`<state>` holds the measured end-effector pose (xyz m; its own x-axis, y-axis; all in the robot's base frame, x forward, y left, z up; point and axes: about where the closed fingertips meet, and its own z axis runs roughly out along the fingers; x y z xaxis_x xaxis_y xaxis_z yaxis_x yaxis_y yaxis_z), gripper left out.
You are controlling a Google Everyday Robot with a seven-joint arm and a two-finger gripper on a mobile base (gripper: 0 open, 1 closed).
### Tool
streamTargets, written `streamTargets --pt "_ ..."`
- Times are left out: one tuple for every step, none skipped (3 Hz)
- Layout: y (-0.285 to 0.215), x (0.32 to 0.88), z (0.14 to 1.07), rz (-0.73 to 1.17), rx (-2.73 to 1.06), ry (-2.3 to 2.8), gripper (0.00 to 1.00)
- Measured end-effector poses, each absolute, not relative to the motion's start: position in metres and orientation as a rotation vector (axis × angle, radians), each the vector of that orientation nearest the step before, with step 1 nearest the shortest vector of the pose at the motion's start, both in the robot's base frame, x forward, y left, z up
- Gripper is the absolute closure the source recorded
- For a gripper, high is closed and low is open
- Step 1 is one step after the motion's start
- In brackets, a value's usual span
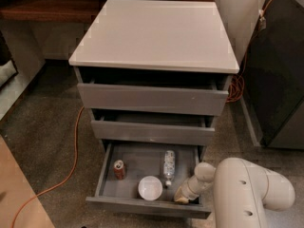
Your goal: Pick blue plastic bottle from bottom drawer and place on counter
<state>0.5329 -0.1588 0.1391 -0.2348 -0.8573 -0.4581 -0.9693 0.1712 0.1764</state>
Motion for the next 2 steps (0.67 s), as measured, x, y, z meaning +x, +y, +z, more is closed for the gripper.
streamTargets --pt "-0.161 0.513 0.138 0.638 -1.757 2.203 1.0" --pt "-0.163 0.494 0.136 0.641 -1.759 2.217 1.0"
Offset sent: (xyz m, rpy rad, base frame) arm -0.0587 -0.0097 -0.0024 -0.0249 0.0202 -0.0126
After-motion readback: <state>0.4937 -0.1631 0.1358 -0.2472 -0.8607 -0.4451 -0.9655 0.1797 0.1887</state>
